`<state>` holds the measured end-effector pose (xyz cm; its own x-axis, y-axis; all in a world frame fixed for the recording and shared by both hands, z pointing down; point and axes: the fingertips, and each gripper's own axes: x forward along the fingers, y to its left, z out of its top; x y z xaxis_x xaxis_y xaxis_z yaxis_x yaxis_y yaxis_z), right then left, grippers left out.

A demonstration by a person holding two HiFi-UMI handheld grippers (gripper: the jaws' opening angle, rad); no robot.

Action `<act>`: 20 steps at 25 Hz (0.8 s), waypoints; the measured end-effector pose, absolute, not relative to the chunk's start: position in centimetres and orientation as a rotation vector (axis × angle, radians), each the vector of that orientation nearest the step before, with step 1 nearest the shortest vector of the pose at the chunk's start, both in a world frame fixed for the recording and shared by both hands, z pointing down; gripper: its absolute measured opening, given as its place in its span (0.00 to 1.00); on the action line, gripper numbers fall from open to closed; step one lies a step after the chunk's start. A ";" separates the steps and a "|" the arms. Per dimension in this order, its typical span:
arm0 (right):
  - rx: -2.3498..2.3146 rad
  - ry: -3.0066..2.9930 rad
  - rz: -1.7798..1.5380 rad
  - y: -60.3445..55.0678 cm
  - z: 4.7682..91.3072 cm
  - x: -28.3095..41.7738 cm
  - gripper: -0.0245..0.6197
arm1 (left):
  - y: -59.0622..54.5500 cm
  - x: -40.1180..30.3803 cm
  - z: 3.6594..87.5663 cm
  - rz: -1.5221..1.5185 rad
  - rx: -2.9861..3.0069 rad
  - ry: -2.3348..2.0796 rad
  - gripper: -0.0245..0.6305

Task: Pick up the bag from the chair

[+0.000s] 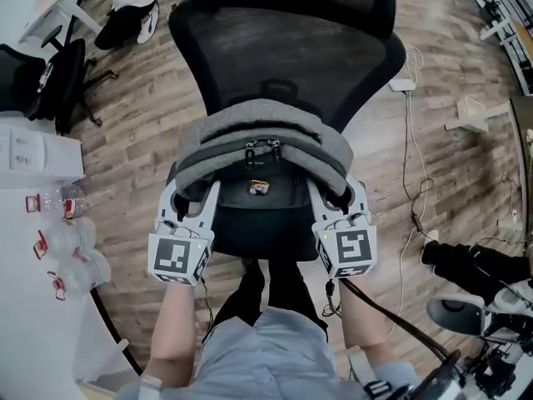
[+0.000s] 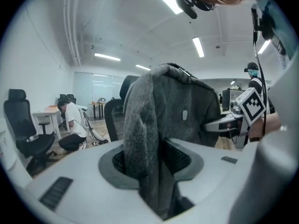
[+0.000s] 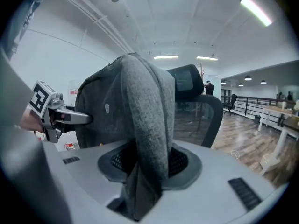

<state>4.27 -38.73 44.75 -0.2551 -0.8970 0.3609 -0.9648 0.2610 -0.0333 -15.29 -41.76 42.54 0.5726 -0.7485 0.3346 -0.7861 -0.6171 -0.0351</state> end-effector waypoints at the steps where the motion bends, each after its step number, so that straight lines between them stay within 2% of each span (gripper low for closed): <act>1: 1.729 -2.278 0.350 -38.7 43.6 4.2 0.25 | -41.8 -15.4 41.3 0.481 2.691 -1.323 0.27; 20: 1.856 -2.358 0.044 -36.2 22.9 5.4 0.26 | -39.9 -14.5 21.3 0.272 2.828 -1.474 0.28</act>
<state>5.40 -36.24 22.91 -0.2291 -0.9649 0.1283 -0.9690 0.2385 0.0638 -14.46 -39.93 21.28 0.5620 -0.8179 0.1229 -0.8079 -0.5747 -0.1305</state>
